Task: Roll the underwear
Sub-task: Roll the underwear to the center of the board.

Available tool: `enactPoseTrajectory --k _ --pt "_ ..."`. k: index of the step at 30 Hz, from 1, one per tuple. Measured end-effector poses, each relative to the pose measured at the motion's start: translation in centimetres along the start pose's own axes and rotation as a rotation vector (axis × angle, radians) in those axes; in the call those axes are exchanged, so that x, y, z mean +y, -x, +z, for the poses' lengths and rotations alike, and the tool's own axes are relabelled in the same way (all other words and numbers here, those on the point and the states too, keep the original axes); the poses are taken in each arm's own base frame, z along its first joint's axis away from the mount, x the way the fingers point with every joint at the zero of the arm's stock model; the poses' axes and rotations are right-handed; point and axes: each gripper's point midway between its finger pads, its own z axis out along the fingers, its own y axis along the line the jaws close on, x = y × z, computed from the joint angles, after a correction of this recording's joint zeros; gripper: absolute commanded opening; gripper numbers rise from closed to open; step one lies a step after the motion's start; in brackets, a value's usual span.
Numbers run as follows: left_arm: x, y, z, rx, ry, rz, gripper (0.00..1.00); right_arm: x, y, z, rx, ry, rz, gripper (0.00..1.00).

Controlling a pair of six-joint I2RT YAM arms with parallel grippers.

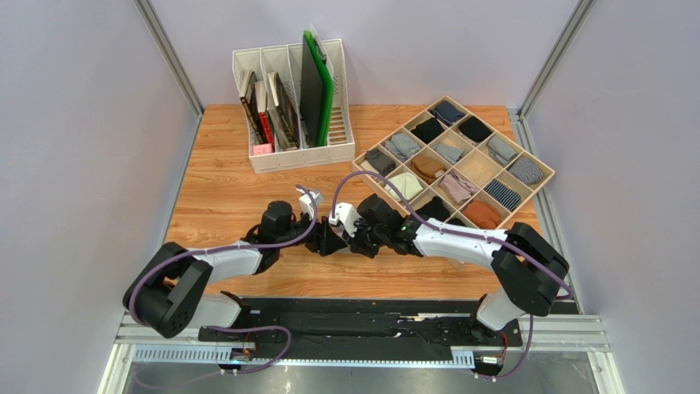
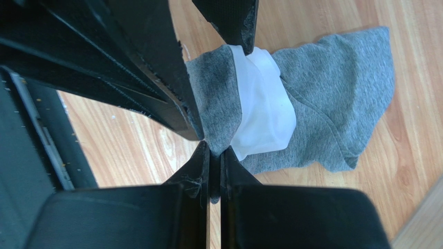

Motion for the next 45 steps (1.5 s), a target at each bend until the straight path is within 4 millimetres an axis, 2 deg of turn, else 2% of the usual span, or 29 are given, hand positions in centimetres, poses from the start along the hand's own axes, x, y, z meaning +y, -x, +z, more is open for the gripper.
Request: enactPoseTrajectory --k 3,10,15,19,22,23,28,29,32,33,35,36,41,43,45 --pt "0.7 -0.9 -0.5 0.016 0.044 -0.003 0.72 0.2 0.3 0.1 0.003 0.037 0.031 0.0" --pt "2.3 -2.9 -1.0 0.048 0.118 -0.031 0.71 -0.5 -1.1 0.9 0.043 0.105 0.127 0.0" --pt "3.0 -3.3 -0.4 0.055 0.13 -0.039 0.72 -0.8 -1.0 1.4 0.046 0.144 0.165 0.0" --pt "3.3 -2.8 0.3 0.037 0.121 -0.03 0.72 -0.9 -1.0 1.5 0.051 0.167 0.183 0.0" --pt "3.5 -2.4 0.9 0.025 0.117 -0.024 0.63 -1.1 -0.8 1.6 0.052 0.182 0.195 0.0" --pt "3.6 -2.3 1.2 0.021 0.115 -0.025 0.55 -1.3 -0.8 1.7 0.053 0.185 0.2 0.0" --pt "4.2 -2.4 2.2 0.031 0.118 -0.044 0.29 -1.5 -1.1 1.8 0.057 0.197 0.219 0.0" --pt "4.3 -2.5 2.2 0.033 0.118 -0.051 0.14 -1.6 -1.1 1.8 0.057 0.196 0.221 0.0" --pt "4.2 -2.3 2.4 0.033 0.116 -0.059 0.01 -1.7 -1.0 1.8 0.055 0.194 0.228 0.19" --pt "4.2 -2.2 2.5 0.034 0.117 -0.061 0.0 -1.8 -1.0 1.8 0.055 0.191 0.233 0.33" --pt "4.3 -2.1 2.6 0.042 0.122 -0.067 0.0 -1.8 -1.0 1.7 0.058 0.185 0.246 0.42" --pt "4.3 -2.0 2.6 0.049 0.126 -0.072 0.0 -2.0 -1.0 1.5 0.059 0.171 0.245 0.77" --pt "4.4 -1.7 3.0 0.096 0.146 -0.104 0.0 -3.4 0.8 -0.9 0.02 0.055 0.218 0.79" --pt "4.3 -1.6 3.2 0.12 0.147 -0.12 0.0 -4.5 3.0 -3.3 -0.055 -0.071 0.16 0.78" --pt "4.3 -1.7 3.3 0.142 0.145 -0.134 0.0 -4.2 4.2 -4.5 -0.103 -0.128 0.107 0.75"
